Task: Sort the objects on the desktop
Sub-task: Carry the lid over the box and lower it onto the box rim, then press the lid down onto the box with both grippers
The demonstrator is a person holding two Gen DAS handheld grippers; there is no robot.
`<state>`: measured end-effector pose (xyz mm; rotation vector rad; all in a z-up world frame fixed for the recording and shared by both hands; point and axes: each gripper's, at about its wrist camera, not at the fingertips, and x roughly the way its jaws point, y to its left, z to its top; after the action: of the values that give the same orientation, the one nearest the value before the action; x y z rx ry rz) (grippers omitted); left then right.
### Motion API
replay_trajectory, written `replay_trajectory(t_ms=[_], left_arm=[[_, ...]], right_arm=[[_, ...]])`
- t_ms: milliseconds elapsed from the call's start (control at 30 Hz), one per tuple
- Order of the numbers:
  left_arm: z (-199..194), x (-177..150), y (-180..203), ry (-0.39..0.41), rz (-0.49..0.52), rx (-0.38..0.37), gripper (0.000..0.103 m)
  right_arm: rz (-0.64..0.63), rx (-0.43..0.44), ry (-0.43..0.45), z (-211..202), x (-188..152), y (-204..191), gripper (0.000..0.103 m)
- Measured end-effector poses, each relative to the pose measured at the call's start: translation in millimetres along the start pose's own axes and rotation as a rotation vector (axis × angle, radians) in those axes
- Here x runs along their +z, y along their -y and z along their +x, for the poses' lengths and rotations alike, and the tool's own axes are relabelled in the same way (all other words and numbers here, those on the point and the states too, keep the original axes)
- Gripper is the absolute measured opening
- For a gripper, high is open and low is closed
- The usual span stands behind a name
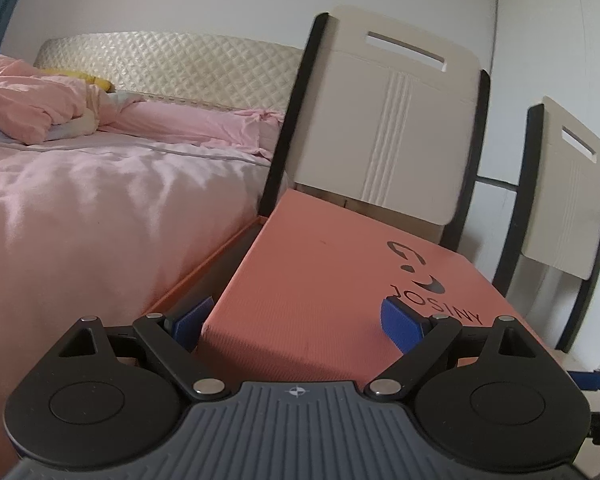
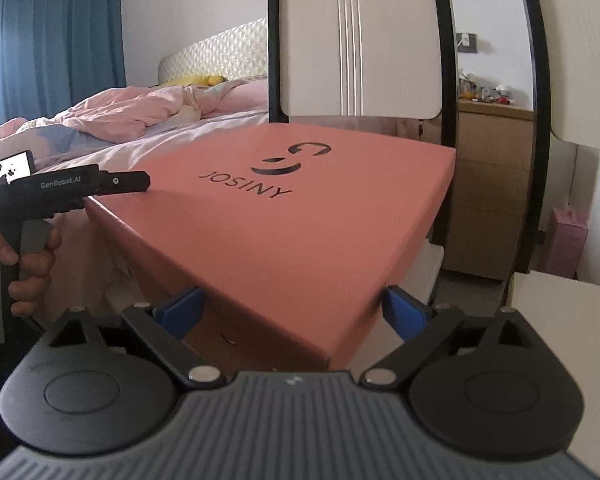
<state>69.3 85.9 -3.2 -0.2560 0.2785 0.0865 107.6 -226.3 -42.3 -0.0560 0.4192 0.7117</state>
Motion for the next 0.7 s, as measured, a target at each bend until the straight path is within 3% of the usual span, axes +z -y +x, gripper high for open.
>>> replay_trajectory(t_ms=[300, 700], left_arm=[[4.1, 6.9, -15.2, 0.032, -0.032, 0.124, 0.092], [14.8, 8.4, -7.1, 0.001, 0.076, 0.151, 0.093]], right_arm=[[-0.031, 0.024, 0.028, 13.1, 1.3, -15.7, 0.091], [-0.002, 0.023, 0.043, 25.6, 7.3, -14.5, 0.092]])
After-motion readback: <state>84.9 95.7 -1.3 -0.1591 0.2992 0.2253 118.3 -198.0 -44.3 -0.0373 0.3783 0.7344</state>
